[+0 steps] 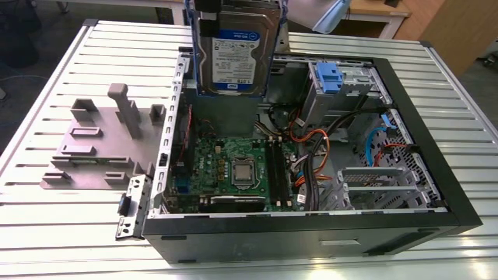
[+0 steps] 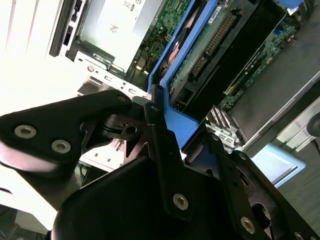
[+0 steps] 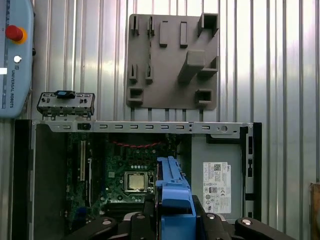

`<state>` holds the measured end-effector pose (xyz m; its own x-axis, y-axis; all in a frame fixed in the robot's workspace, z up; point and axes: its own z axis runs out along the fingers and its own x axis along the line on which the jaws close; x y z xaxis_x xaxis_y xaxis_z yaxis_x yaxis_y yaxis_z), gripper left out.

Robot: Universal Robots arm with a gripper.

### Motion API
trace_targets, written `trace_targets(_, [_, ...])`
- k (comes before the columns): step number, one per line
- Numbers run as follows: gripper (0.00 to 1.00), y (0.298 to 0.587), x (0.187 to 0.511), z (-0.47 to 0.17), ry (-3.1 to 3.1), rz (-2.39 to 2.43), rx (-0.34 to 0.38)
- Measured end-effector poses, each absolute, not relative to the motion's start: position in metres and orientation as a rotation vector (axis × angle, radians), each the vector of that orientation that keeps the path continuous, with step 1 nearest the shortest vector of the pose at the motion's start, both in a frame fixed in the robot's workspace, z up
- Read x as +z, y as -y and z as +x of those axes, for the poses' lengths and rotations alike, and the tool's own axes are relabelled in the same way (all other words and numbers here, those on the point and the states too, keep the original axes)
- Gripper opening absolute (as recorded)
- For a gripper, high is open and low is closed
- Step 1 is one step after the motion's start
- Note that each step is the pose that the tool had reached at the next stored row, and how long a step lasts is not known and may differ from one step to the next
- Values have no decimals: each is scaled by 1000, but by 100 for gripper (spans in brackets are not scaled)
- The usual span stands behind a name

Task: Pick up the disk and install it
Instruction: 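Pick up the disk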

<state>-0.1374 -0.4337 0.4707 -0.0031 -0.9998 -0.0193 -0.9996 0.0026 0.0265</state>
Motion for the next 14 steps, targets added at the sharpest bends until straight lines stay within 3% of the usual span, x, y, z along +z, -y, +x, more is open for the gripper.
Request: trace_targets(14, [36, 434, 470, -123, 2221, 2214, -48])
